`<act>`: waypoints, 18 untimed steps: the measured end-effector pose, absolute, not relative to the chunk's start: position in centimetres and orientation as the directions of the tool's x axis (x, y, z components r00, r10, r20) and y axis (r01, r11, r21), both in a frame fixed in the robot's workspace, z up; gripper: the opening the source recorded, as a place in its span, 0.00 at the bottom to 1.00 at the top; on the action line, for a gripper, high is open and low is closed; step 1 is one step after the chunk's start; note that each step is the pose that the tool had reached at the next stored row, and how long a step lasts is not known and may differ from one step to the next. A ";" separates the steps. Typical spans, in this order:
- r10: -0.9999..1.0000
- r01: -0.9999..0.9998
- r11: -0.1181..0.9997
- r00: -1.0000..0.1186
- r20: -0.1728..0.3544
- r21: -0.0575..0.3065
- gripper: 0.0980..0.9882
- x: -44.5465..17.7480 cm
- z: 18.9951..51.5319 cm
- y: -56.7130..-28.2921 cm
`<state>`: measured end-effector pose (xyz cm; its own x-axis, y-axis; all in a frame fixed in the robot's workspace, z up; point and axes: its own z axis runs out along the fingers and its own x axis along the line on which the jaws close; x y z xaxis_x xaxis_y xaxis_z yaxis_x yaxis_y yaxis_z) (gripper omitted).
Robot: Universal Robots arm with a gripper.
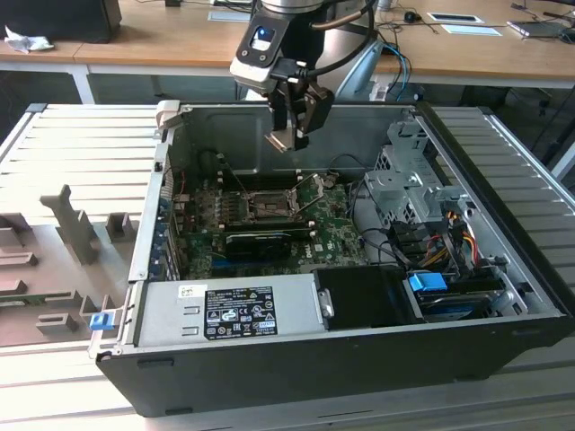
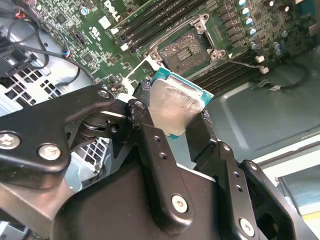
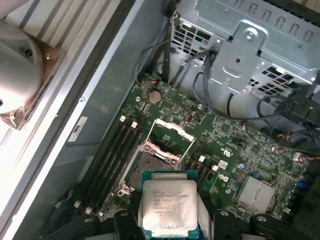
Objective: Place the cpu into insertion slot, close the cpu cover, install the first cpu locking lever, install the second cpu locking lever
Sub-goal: 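Place the cpu into insertion slot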
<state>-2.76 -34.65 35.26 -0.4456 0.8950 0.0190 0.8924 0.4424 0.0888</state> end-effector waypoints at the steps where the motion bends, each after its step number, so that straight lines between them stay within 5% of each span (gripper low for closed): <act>1: 0.900 0.897 0.433 -0.436 0.019 0.089 0.48 -2.8 35.3 -34.6; 18: 0.954 0.951 0.298 -0.300 0.019 0.089 0.48 -2.8 35.2 -34.6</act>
